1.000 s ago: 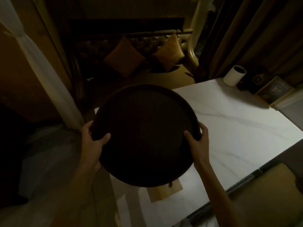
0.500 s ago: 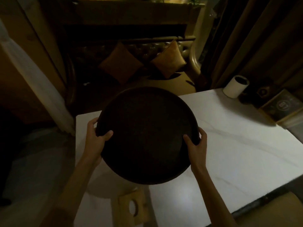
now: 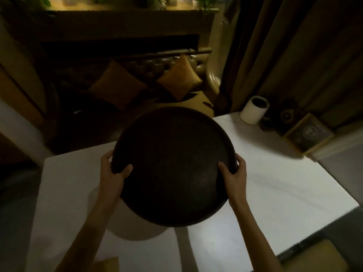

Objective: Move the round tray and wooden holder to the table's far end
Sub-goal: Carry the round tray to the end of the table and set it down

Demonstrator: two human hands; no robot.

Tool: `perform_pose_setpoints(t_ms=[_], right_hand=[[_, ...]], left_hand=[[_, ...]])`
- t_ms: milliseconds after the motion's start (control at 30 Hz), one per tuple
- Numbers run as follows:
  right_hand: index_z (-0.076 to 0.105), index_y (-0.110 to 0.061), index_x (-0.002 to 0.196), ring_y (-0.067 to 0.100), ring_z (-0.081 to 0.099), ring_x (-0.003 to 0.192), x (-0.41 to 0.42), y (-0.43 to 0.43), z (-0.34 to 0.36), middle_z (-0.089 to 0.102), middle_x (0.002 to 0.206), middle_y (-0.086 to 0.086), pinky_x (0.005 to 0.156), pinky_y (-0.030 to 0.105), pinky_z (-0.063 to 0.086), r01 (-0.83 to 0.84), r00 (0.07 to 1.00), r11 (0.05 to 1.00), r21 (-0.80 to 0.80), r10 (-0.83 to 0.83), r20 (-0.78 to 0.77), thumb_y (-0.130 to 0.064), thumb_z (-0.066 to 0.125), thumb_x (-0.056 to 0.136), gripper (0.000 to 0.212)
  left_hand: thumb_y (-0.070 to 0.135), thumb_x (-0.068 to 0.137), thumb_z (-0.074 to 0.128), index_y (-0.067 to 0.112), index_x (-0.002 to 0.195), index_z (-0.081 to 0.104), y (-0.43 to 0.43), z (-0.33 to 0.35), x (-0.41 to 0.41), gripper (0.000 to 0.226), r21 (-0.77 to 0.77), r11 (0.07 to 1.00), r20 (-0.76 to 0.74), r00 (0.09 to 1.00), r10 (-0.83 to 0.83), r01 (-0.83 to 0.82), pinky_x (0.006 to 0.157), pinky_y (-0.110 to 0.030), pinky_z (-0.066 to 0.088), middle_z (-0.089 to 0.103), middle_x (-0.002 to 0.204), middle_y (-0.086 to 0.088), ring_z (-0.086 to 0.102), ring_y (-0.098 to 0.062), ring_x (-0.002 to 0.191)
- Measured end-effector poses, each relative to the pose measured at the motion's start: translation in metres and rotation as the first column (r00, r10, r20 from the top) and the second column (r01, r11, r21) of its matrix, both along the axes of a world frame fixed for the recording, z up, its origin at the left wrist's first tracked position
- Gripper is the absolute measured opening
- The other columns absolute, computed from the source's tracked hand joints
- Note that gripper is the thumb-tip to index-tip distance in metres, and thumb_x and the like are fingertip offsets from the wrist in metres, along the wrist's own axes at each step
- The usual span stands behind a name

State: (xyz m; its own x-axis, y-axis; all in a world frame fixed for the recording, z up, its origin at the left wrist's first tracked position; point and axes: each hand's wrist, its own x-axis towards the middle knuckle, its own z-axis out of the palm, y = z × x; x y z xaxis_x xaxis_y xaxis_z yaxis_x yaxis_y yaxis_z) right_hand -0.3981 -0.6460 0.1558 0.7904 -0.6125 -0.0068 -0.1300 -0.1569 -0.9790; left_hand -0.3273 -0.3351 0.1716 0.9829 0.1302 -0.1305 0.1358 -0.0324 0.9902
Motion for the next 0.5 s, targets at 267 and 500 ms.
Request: perform_pose_setpoints(t_ms=[267,500], right_hand=[[0.045,-0.023,0.135,0.015,0.053,0.11,-0.026,-0.094,-0.018,0.053,0.13,-0.002,0.083,0.023,0.045,0.234,0.97,0.972,-0.03,-0.235,-0.063,-0.028,0.071,0.086,0.056],[0.045,-0.024,0.136,0.014,0.051,0.112,-0.016,-0.213,-0.04,0.052,0.133,-0.002,0.092,0.031,0.047,0.388,0.919,0.922,0.003,-0.387,-0.08,-0.028,0.07,0.088,0.054]], left_hand=[[0.011,0.083,0.069,0.042,0.122,0.039,-0.109,-0.02,0.026,0.058,-0.017,0.98,-0.001,0.98,-0.201,0.201,0.08,-0.03,0.051,0.05,0.126,0.003,0.057,-0.01,0.104],[0.01,0.08,0.07,0.041,0.125,0.04,-0.255,-0.038,0.072,0.062,0.027,0.953,-0.027,0.953,-0.302,0.303,0.072,-0.02,0.048,0.043,0.138,0.001,0.051,-0.018,0.113]])
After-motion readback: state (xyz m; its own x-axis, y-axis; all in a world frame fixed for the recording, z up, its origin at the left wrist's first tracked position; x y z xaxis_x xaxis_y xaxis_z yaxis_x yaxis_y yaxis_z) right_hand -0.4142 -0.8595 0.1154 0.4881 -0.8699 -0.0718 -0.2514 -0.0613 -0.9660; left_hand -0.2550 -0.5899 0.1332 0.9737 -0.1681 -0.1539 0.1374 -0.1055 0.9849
